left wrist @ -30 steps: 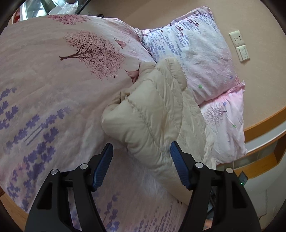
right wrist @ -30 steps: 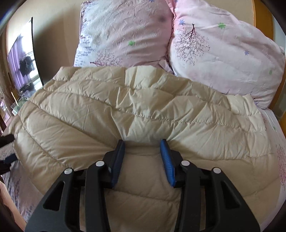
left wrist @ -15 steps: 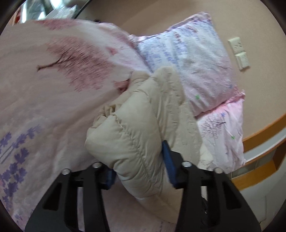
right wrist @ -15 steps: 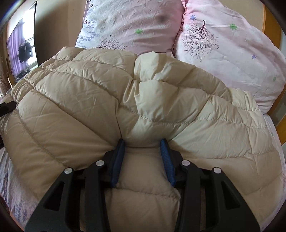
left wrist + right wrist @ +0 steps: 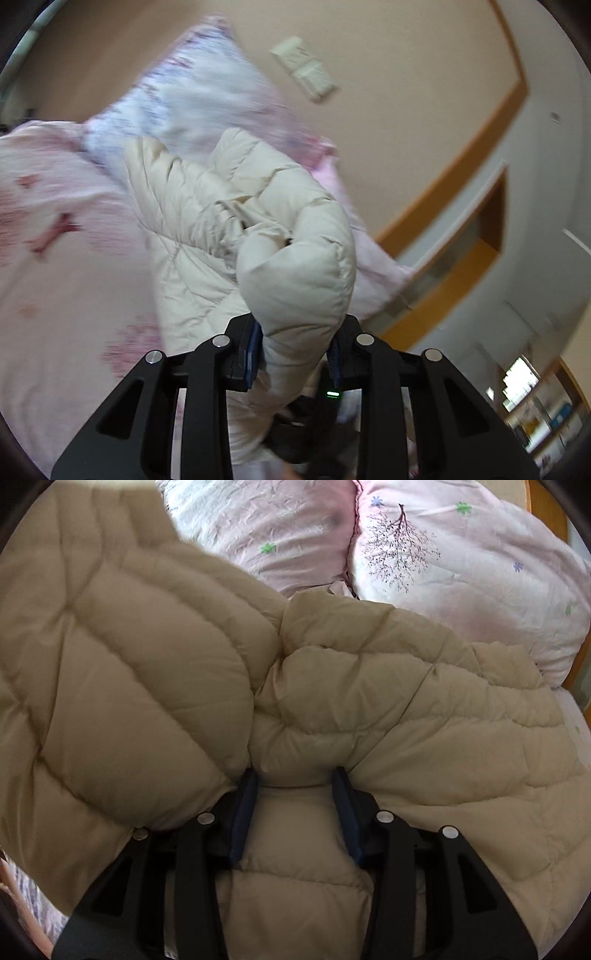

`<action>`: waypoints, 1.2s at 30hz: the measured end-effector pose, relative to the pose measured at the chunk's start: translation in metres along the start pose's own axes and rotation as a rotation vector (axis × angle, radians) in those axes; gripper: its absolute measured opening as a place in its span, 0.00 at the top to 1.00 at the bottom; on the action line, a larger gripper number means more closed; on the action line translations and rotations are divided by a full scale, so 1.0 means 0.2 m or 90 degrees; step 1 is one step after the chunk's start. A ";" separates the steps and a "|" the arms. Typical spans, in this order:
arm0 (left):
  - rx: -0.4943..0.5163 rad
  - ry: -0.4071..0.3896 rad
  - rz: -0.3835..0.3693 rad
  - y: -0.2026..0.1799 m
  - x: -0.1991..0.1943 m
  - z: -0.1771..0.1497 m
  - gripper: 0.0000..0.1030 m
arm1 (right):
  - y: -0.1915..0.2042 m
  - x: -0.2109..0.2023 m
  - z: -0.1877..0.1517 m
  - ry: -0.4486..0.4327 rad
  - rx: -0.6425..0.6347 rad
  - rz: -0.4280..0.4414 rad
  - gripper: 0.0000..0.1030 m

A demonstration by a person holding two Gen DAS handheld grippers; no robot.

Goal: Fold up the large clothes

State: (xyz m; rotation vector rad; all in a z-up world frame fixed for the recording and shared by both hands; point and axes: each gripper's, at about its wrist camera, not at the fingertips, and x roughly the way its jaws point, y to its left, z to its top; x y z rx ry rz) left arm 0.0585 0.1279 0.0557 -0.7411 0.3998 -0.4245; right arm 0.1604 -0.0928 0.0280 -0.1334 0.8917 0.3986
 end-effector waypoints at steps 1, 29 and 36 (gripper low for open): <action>0.010 0.009 -0.019 -0.04 0.03 -0.01 0.72 | -0.01 0.00 0.00 0.001 0.007 0.008 0.57; 0.095 0.256 -0.087 -0.33 0.62 -0.33 0.72 | -0.90 -0.30 -0.21 0.004 0.181 0.024 0.49; 0.110 0.345 -0.120 -0.38 0.74 -0.48 0.72 | -0.92 -0.18 -0.12 0.020 0.174 0.059 0.47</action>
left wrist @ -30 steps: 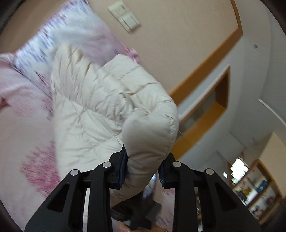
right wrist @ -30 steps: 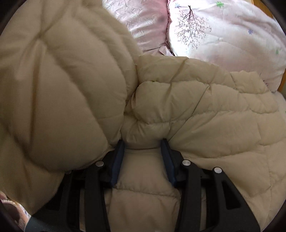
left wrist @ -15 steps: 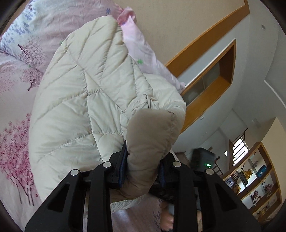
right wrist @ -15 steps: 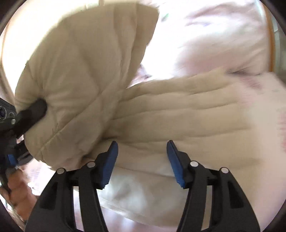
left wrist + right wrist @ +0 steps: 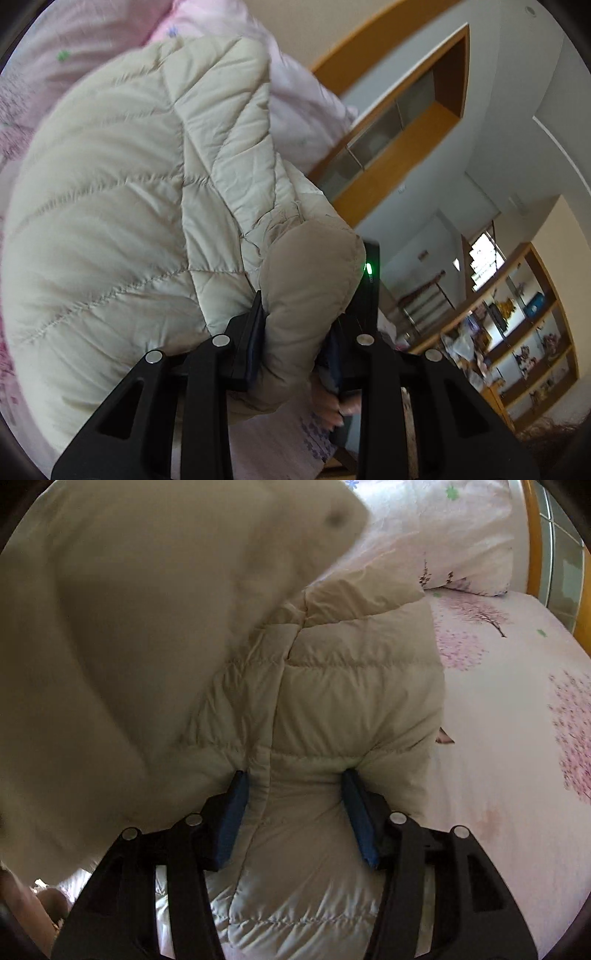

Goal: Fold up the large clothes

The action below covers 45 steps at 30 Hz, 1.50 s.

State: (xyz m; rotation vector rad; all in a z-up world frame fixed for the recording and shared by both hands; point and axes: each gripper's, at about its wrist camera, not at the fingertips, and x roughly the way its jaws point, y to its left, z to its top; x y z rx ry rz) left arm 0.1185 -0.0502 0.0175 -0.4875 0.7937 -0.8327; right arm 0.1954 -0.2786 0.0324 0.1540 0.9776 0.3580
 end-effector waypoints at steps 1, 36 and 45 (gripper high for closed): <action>0.000 0.012 -0.004 0.01 0.03 -0.01 0.72 | -0.01 0.00 0.00 -0.002 0.000 0.004 0.47; 0.189 0.140 0.137 -0.26 0.35 -0.17 0.41 | -0.28 -0.17 0.41 -0.055 0.164 0.116 0.87; 0.260 0.016 0.192 -0.33 -0.07 0.18 0.35 | -0.43 -0.05 0.40 0.007 0.196 0.149 0.85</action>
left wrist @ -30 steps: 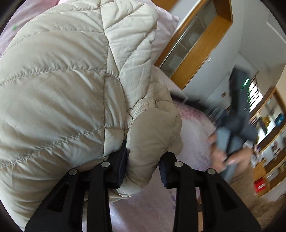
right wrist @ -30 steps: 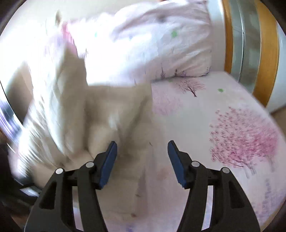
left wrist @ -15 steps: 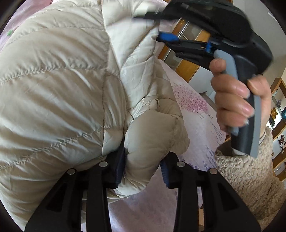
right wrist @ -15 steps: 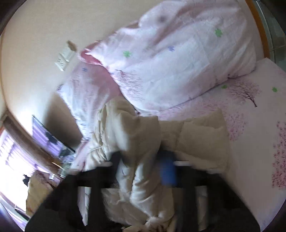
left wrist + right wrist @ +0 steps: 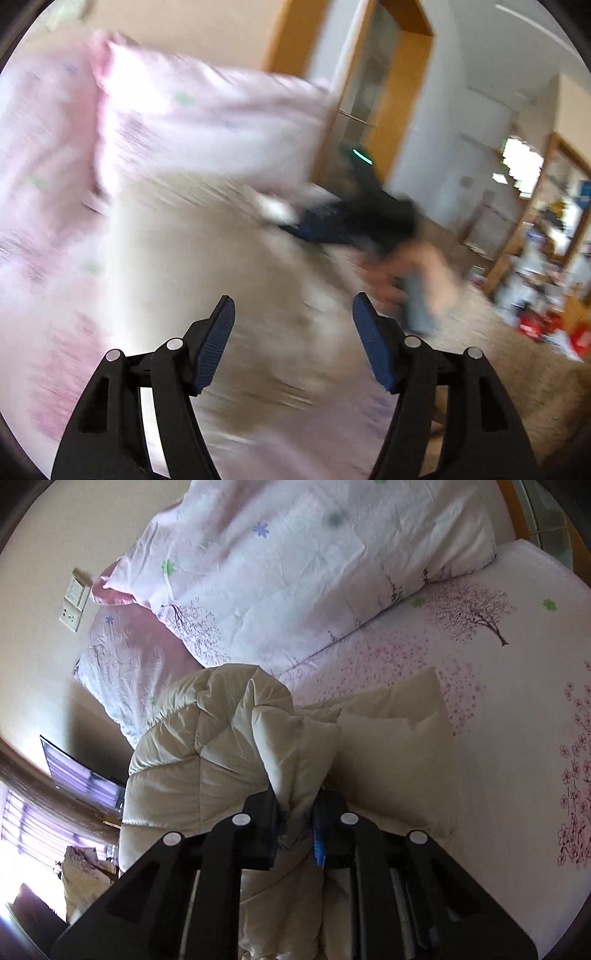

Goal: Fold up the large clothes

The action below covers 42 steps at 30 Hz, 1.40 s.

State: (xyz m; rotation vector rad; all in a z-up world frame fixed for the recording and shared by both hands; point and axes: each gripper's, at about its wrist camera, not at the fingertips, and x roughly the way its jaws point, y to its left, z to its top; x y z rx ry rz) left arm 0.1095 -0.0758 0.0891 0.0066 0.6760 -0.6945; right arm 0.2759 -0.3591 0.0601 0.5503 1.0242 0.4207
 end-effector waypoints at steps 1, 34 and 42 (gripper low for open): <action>-0.002 -0.004 0.033 0.07 0.00 0.04 0.35 | 0.00 0.01 0.01 0.007 0.000 0.003 0.84; -0.067 0.124 0.072 0.50 0.40 0.13 0.27 | -0.23 -0.06 0.02 -0.010 0.021 -0.057 0.61; -0.020 0.124 0.126 0.50 0.46 0.23 0.28 | -0.08 -0.36 -0.19 -0.126 -0.087 -0.059 0.64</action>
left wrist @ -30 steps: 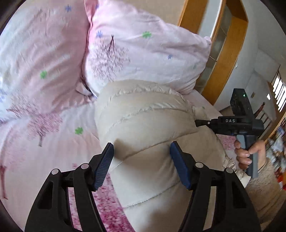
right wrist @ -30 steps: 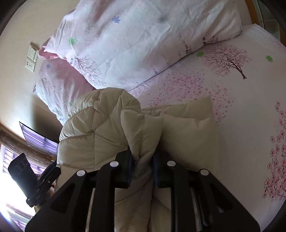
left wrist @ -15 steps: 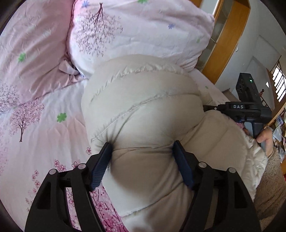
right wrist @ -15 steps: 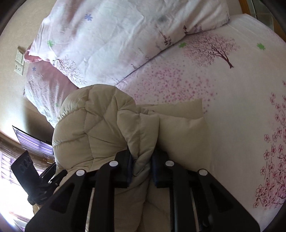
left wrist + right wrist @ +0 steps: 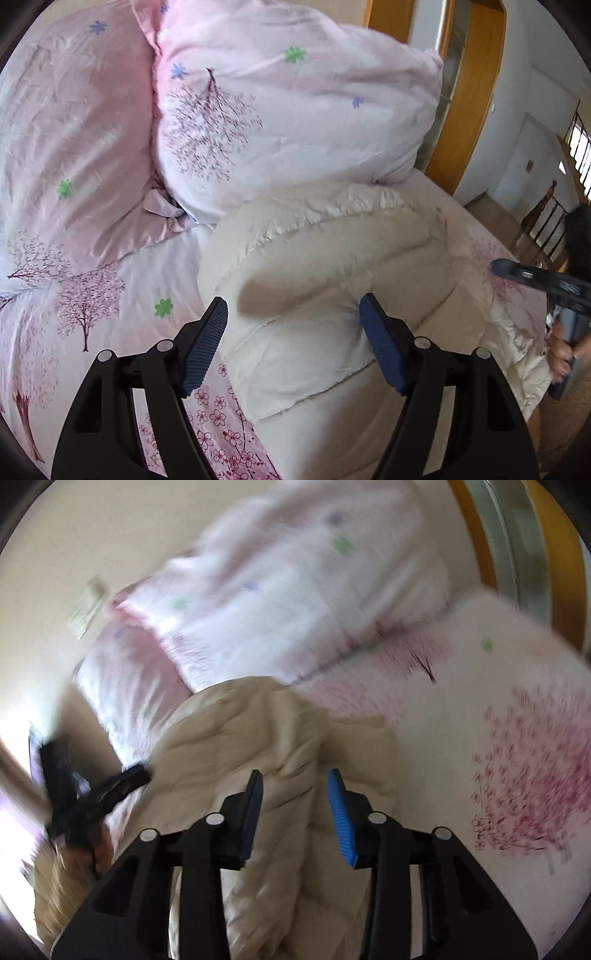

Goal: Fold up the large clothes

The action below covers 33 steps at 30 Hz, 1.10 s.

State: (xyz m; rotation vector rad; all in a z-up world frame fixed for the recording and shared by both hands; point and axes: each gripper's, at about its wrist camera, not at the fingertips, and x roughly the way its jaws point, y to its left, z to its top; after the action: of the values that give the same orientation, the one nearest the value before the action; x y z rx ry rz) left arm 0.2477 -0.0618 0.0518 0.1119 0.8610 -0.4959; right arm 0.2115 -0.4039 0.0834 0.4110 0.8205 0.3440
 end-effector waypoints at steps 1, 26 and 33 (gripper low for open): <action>0.004 0.008 0.002 -0.01 0.02 0.00 0.28 | 0.07 -0.02 -0.03 -0.002 -0.039 0.014 0.64; 0.088 -0.063 -0.071 -0.18 -0.27 -0.14 0.28 | 0.14 -0.18 -0.41 -0.055 -0.005 -0.024 0.69; 0.101 -0.045 -0.207 -0.27 -0.40 -0.35 0.28 | 0.24 -0.19 -0.60 -0.046 -0.072 -0.073 0.70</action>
State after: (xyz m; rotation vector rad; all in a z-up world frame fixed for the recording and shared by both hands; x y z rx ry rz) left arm 0.1308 -0.0603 0.0719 0.0997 0.7726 -0.8689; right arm 0.0900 -0.3537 0.0571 0.2675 0.7476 0.2655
